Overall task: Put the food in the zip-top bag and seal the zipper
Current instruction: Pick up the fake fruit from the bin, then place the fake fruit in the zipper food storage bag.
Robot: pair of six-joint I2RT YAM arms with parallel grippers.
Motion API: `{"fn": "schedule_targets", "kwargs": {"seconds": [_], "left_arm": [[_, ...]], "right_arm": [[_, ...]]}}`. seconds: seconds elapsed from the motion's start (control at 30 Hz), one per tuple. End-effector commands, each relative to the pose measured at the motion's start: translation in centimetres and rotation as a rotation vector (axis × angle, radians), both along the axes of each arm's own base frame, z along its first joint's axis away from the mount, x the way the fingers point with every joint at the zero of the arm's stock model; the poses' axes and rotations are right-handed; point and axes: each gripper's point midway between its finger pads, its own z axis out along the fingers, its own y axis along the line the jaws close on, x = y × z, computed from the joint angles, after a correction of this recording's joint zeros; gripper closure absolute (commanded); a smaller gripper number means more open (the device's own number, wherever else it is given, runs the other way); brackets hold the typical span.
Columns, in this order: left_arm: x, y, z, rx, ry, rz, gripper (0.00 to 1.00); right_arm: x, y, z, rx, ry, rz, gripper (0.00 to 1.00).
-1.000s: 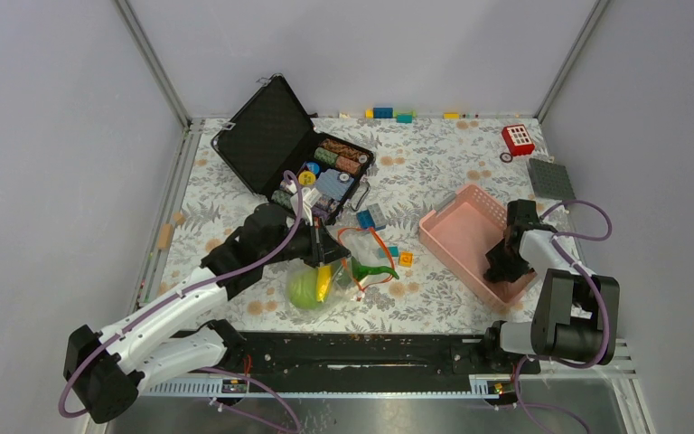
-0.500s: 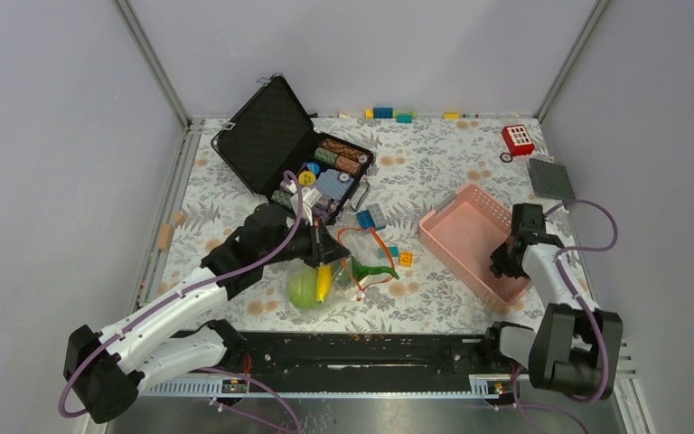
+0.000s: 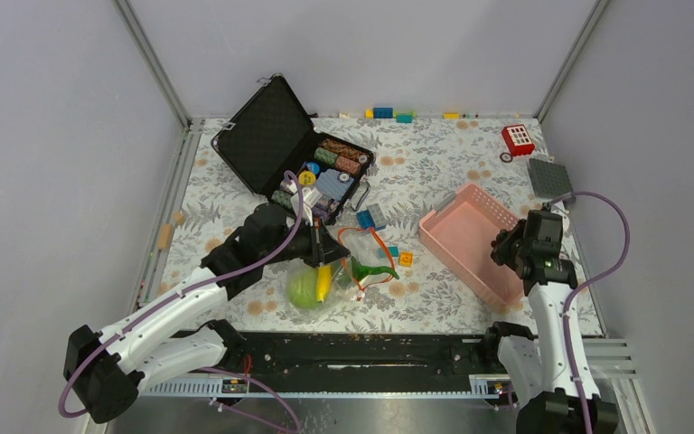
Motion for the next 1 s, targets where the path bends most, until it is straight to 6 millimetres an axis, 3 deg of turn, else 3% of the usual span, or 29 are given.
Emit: {"fn": "schedule_targets", "kwargs": {"seconds": [0.0, 0.3, 0.47, 0.77, 0.97], "left_arm": [[0.7, -0.4, 2.9, -0.060, -0.094, -0.006, 1.00], [0.8, -0.6, 2.6, -0.058, -0.086, -0.007, 1.00], [0.8, -0.7, 2.6, -0.059, -0.080, -0.010, 1.00], [0.8, -1.0, 3.1, -0.071, -0.084, -0.023, 1.00], [0.7, -1.1, 3.3, -0.074, -0.079, -0.033, 1.00]], "right_arm": [[1.4, 2.6, 4.0, 0.048, -0.140, 0.172, 0.89], [1.2, 3.8, 6.2, 0.077, -0.200, 0.233, 0.91], [0.6, 5.7, 7.9, 0.124, -0.245, 0.332, 0.92], [-3.2, 14.0, 14.4, 0.366, -0.453, 0.784, 0.96], [-5.6, 18.9, 14.8, 0.439, -0.417, 1.047, 0.97]]}}
